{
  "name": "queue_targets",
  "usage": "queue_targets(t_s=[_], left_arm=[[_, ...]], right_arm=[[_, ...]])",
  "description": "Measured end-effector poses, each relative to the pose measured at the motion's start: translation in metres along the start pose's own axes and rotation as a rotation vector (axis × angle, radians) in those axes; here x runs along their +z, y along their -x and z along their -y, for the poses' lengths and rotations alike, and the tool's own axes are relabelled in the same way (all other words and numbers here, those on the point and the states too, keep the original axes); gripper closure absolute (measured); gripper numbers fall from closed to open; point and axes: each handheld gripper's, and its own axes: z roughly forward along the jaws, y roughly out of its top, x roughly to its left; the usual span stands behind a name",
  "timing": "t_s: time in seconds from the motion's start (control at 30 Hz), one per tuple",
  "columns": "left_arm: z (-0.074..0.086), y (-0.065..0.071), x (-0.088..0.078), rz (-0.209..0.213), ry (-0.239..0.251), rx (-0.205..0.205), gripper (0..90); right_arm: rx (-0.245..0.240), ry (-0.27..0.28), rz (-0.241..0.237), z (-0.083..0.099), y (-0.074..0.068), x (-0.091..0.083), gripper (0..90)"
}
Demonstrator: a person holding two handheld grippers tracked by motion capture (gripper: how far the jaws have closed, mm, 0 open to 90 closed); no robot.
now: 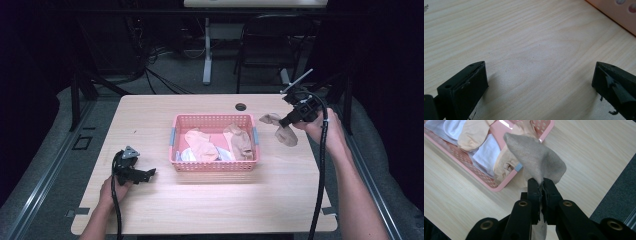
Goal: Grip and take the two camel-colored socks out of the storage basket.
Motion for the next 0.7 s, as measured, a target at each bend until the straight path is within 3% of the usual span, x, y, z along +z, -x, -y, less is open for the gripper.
queue_targets(t_s=[0.17,0.27,0.7], left_arm=[[0.000,0.000,0.000,0.000,0.000,0.000,0.0],[0.000,0.000,0.000,0.000,0.000,0.000,0.0],[0.000,0.000,0.000,0.001,0.000,0.001,0.0]], right_arm=[[0.016,-0.017,0.022,0.009,0.006,0.000,85.8],[0.031,-0.042,0.062,0.016,0.013,0.001,85.8],[0.104,-0.070,0.095,0.043,0.035,0.022,85.8]])
